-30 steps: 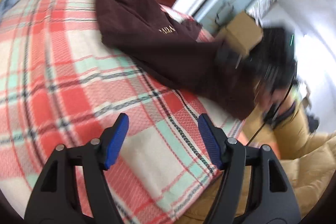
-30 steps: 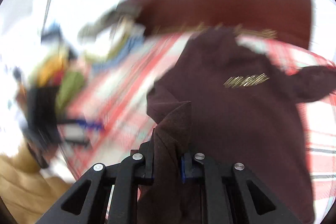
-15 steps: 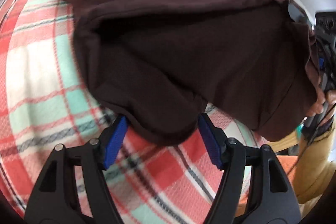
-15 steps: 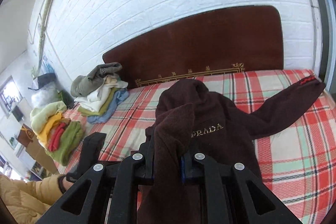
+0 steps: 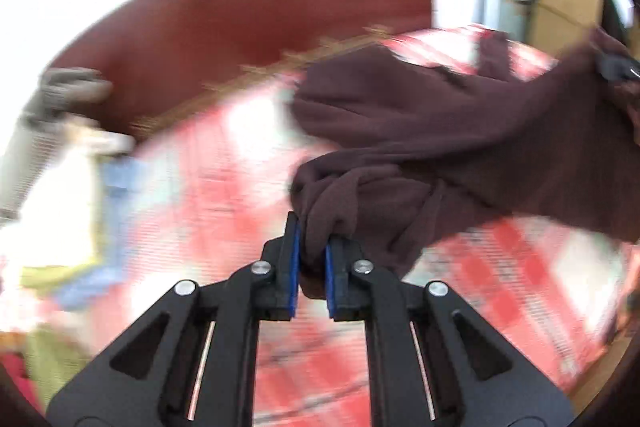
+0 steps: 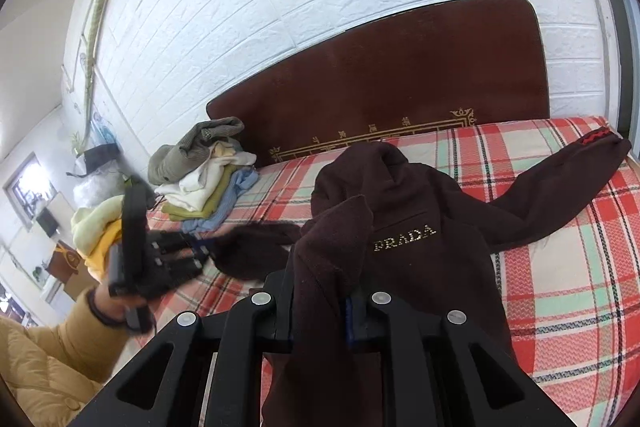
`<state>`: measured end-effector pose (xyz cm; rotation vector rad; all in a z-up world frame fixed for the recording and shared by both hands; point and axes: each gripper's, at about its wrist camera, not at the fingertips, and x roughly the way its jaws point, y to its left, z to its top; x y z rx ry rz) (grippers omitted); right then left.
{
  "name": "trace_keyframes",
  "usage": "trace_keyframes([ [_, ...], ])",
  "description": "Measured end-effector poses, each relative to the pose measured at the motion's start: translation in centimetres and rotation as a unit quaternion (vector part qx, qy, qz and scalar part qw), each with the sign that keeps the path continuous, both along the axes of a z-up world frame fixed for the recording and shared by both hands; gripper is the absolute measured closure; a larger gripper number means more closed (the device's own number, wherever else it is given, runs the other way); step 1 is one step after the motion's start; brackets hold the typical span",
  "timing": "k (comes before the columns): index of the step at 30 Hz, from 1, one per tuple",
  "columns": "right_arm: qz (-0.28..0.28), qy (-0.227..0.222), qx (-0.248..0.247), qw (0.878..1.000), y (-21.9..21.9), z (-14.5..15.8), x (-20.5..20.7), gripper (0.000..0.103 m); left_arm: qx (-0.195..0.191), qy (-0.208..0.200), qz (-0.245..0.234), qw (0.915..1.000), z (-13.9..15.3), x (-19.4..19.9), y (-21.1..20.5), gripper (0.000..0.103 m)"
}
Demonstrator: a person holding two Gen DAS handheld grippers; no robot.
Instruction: Fold clothes
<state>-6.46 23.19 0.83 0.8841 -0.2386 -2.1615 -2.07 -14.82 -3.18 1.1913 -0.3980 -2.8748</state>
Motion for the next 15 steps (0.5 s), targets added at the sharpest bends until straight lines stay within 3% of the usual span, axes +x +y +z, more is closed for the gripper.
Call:
trace_keyframes([
  [2,0.009,-0.005,-0.005,1.0,-0.5,-0.2,0.1,0.087,-0.069,0.021,0.045,0.9964,1.3,0.1,-3.2,0.091],
  [4,0.028,-0.011,-0.007,1.0,-1.6,-0.6,0.4,0.087,-0.135,0.03,0.086,0.9867,1.9,0.3,-6.0,0.091],
  [7,0.07,-0.025,-0.008,0.997,-4.1,-1.6,1.1,0.086,-0.183,0.028,0.129,0.9743,1.6,0.6,-9.1,0.082],
  [9,0.098,-0.029,0.004,0.995,-6.2,-2.5,1.9,0.086,-0.168,0.01,0.156,0.9733,0.2,0.4,-11.0,0.08],
  [11,0.132,-0.044,0.008,0.99,-8.5,-3.5,2.8,0.086,-0.106,-0.017,0.165,0.9804,-1.4,0.4,-12.9,0.08],
  [15,0.201,-0.076,0.041,0.976,-13.4,-6.6,5.7,0.086,-0.023,-0.043,0.172,0.9839,-3.6,0.8,-14.3,0.08],
])
